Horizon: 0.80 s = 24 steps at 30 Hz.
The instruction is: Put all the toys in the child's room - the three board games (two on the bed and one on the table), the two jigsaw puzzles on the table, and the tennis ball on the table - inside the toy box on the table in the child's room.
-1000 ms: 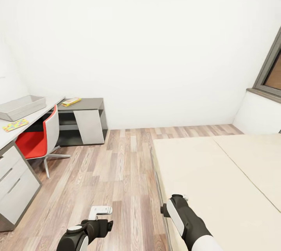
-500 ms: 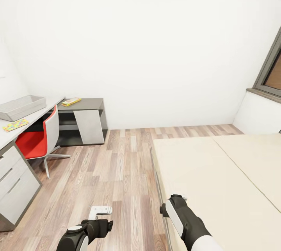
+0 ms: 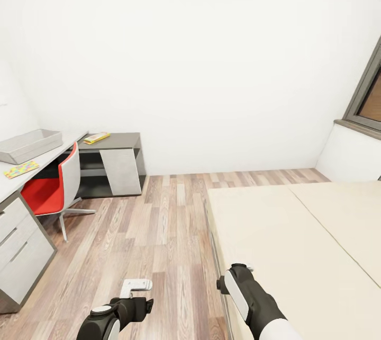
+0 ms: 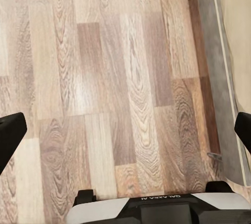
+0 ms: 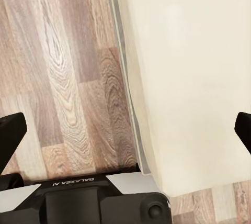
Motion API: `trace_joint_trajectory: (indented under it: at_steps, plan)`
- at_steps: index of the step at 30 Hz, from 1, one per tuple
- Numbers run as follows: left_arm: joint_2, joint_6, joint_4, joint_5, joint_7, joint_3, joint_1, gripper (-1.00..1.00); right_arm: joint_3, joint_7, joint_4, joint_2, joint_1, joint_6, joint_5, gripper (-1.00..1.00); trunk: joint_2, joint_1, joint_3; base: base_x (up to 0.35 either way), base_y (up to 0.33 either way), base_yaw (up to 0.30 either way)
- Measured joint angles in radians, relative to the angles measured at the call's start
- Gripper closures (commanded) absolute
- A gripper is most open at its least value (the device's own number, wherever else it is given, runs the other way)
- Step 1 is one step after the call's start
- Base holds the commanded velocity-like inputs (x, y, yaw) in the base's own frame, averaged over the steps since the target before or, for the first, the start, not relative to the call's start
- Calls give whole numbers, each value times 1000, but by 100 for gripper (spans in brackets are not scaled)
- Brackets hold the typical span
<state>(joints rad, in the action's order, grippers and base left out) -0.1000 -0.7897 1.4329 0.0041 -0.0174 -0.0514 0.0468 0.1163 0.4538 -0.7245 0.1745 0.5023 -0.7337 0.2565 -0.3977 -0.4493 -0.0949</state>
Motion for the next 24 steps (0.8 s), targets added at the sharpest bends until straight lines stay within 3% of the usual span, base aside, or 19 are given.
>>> trace_joint_trajectory:
  at_steps: [24]
  plan:
    - [0, 0, 0, 0, 1, 0, 0, -100, 0, -1, 0, 0, 0, 0, 1, -100, 0, 0, 0, 20, 0, 0]
